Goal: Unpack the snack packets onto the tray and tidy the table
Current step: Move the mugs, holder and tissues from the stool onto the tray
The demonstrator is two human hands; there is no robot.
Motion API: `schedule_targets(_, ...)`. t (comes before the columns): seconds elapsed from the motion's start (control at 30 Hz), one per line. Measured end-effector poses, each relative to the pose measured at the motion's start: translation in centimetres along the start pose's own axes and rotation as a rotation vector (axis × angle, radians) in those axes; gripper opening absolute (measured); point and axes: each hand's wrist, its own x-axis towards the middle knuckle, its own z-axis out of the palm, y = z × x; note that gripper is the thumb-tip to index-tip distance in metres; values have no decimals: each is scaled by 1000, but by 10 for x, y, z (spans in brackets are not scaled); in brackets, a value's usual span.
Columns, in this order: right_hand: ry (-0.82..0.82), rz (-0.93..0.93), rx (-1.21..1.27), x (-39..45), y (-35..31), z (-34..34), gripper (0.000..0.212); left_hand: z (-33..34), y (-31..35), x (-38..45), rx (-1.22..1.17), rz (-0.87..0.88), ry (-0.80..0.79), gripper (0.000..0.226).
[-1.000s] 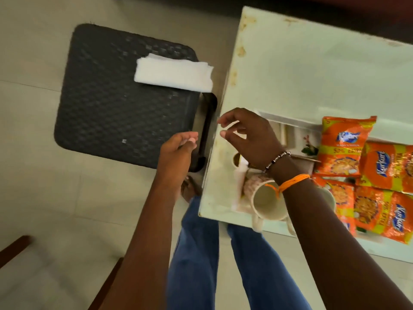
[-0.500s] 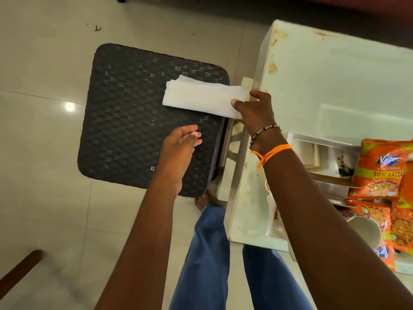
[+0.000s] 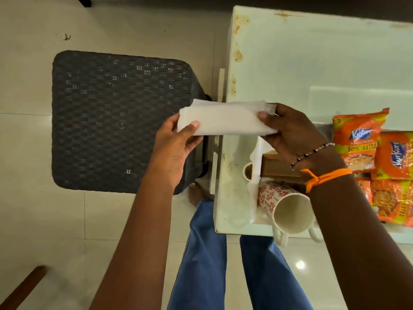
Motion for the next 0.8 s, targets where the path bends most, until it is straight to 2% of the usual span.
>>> schedule_targets(0.1,15,-20,55,-17,-4,-30,20,22,-10,-13,139,6,-66,31)
schedule_targets(0.33,134,-93,-110,-49,-6,-104,17,76,-51,-48,374,-4,-75,43)
schedule_targets(0.47,132,-116,-211,-64,-2,-144,20,102,-76,-67,455,51,-63,36)
schedule_targets(0.63,143,-120,-306,-76,11,-176,22,116,-94,-74,540,134,-41,37)
schedule_targets(0.8,147,-277,-484,-82,24,-187,24,119,-109,-75,650,221,1,31)
